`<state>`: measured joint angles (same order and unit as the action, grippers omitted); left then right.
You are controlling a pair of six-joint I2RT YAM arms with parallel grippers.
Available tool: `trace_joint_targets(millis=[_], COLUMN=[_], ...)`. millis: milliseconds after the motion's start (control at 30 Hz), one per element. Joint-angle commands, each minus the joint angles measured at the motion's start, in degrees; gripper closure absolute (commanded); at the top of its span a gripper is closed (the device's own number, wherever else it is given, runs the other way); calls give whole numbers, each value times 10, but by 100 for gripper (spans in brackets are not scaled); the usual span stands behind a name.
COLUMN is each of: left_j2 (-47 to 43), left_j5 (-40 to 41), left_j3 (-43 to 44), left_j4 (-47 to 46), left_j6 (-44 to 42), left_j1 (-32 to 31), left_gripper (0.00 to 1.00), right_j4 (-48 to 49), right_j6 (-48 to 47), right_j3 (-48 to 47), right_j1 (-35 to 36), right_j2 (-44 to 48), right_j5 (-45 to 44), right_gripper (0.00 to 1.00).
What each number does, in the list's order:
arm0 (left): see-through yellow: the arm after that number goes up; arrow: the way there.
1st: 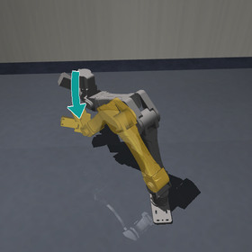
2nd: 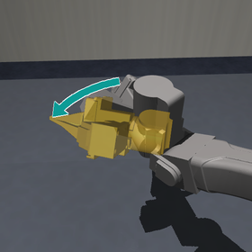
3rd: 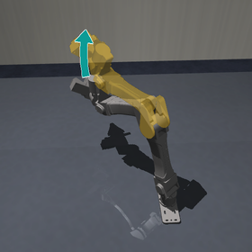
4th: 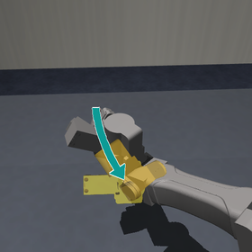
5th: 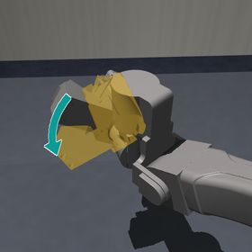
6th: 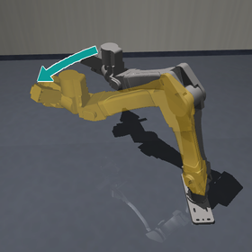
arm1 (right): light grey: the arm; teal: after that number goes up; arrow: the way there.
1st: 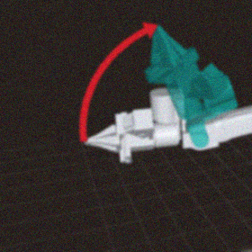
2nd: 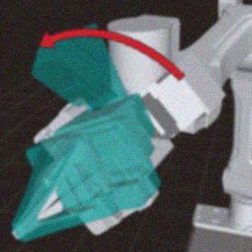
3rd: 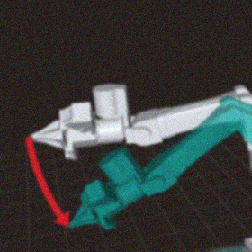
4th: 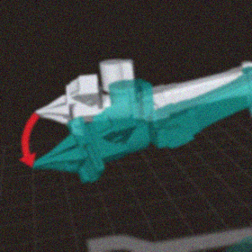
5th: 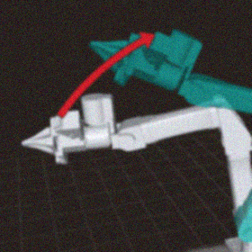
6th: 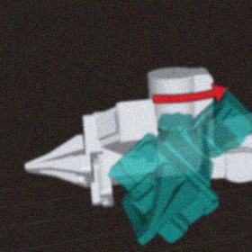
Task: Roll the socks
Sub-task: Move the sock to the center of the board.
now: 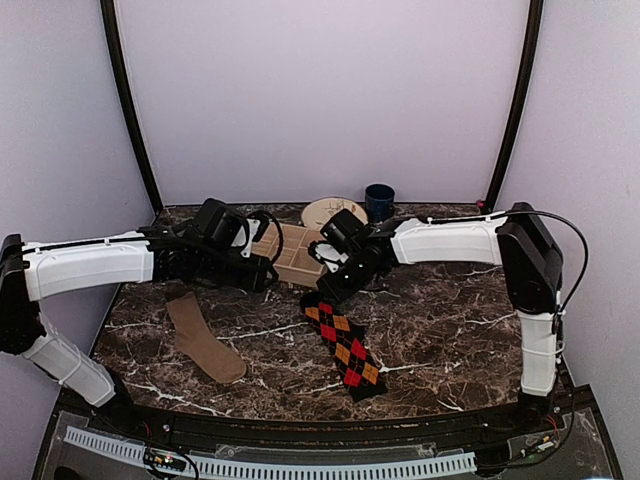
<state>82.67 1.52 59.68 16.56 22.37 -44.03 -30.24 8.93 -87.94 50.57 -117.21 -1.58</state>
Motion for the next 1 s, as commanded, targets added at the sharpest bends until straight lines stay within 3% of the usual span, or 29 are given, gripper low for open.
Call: trace_joint_targets(millis=[0,367,600,733,967], left_j2=[-29,-37,-27,-20,-13], left_j5=[5,-12,-21,-22,-24], left_j3=[-29,-41,-35,-30,-26], left_j4=[16,6,6,10,9], left_j6=[12,8,2,-3,-5], left_j1=[5,15,17,17,21], left_gripper=[58,58,58,58,58], right_j4=[15,34,51,51,47], right_j6=[-31,-44,-52,-55,-58], right_j3=[-40,-51,-53,-59,-57], right_j1=[-6,-13,-22,-25,-28], right_j2=[-30,-67,-82,-92,-92], right_j5=[26,38,49,57,58], right_gripper=[42,43,52,62,90])
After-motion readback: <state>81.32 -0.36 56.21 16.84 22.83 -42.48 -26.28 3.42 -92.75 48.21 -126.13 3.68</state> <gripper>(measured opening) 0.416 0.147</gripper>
